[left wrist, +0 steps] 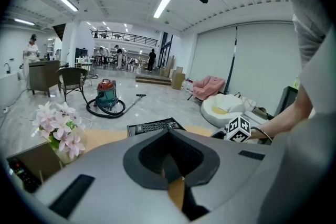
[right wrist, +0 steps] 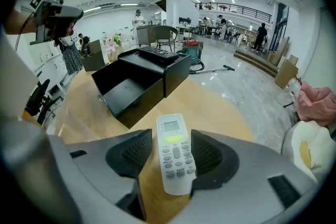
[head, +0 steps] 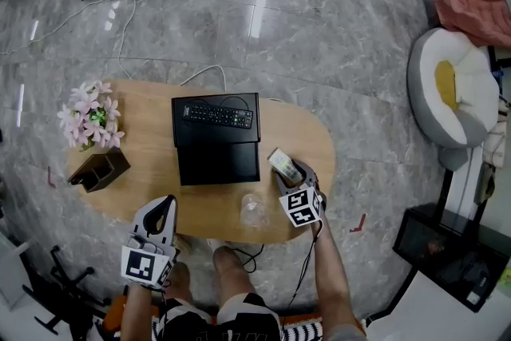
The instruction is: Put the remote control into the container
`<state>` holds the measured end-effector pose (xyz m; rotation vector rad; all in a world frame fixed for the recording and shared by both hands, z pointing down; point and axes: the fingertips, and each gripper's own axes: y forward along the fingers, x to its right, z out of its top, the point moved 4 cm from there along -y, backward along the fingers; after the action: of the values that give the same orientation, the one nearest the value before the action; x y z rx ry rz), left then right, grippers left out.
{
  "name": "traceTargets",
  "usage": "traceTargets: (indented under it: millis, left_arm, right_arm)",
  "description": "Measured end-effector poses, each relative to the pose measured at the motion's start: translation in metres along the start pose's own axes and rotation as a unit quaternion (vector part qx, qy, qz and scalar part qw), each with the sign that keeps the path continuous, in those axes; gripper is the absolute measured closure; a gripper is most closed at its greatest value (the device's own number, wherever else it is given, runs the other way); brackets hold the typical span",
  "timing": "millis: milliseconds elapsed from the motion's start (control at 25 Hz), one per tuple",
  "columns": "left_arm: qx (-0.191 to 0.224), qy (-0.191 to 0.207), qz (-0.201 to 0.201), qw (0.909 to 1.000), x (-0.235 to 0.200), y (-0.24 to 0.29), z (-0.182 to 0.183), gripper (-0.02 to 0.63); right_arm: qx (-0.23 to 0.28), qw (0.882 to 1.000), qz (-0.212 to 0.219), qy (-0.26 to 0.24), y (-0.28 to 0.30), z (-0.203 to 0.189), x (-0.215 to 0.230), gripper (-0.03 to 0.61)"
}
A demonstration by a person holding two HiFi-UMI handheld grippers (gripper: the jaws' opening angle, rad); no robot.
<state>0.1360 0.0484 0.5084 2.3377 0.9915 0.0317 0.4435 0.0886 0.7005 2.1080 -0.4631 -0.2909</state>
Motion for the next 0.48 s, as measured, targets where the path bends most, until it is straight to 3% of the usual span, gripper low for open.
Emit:
traceTargets:
  millis: [480]
  left_arm:
    - [0.002, -0.019, 0.029, 0.9994, -0.017, -0.002, -0.006, 0.606]
  right_arm:
    - [-0.043, 0.999, 0.008, -0.025, 0.028, -0.012, 0.004, 0.348]
